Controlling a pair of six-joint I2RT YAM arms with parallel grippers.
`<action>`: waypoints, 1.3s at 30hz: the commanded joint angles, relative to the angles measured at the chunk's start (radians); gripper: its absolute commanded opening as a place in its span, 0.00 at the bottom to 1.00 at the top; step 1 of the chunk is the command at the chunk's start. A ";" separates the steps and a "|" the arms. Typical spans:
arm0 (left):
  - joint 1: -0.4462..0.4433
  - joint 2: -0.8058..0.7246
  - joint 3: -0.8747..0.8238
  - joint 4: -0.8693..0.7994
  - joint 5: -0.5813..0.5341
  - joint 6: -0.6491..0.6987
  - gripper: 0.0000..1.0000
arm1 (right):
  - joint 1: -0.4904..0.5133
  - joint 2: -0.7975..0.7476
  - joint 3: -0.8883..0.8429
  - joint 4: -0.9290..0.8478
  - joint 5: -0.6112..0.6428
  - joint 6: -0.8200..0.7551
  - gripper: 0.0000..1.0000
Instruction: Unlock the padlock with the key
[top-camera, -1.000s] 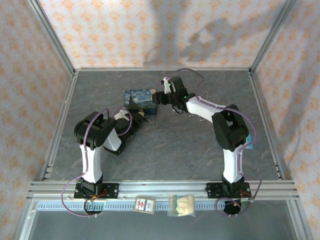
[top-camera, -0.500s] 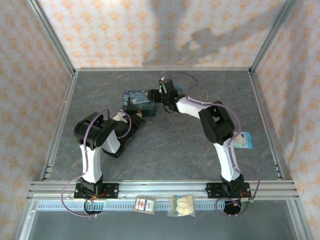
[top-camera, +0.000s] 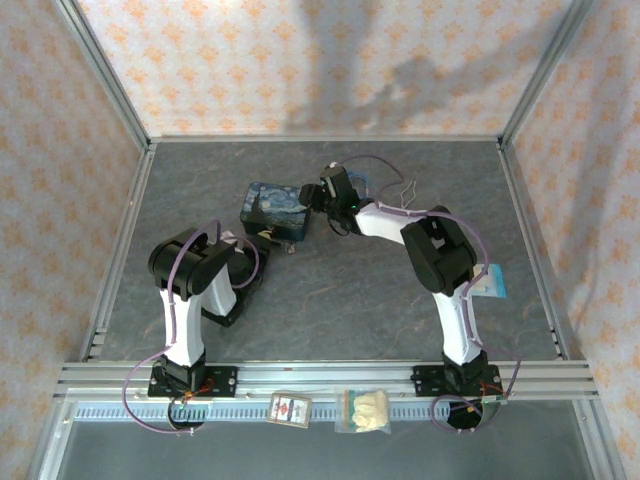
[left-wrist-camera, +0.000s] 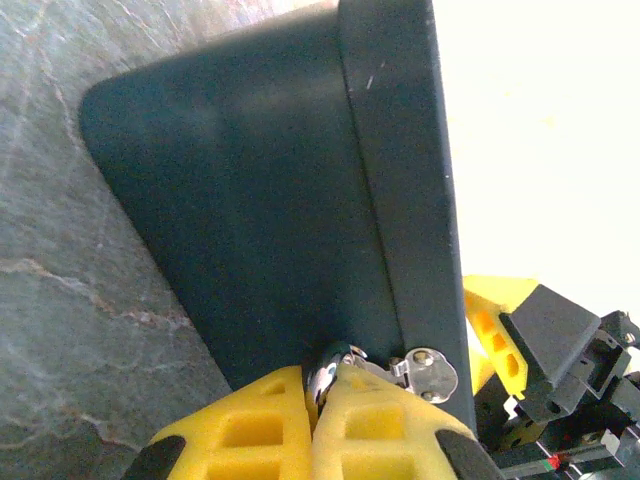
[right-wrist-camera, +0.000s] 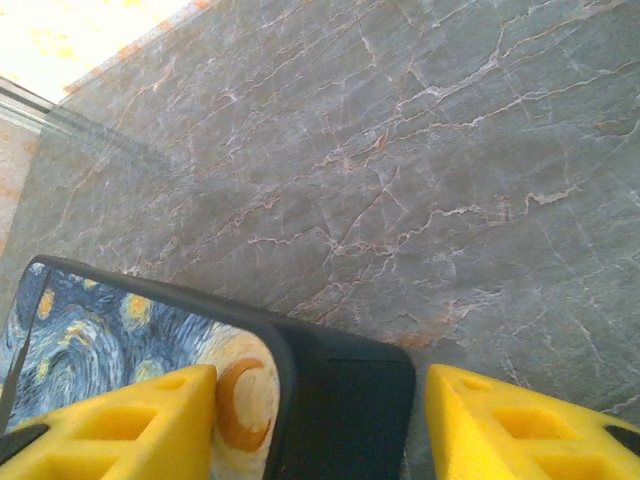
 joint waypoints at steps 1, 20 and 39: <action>0.016 0.012 -0.048 0.121 -0.087 -0.018 0.00 | -0.012 -0.002 -0.007 -0.052 0.113 0.001 0.54; 0.026 -0.196 -0.122 -0.115 -0.236 0.056 0.00 | -0.004 0.009 0.030 -0.078 0.128 -0.018 0.54; -0.062 -0.766 -0.038 -0.976 0.071 0.327 0.00 | -0.004 -0.409 -0.253 -0.081 0.262 -0.300 1.00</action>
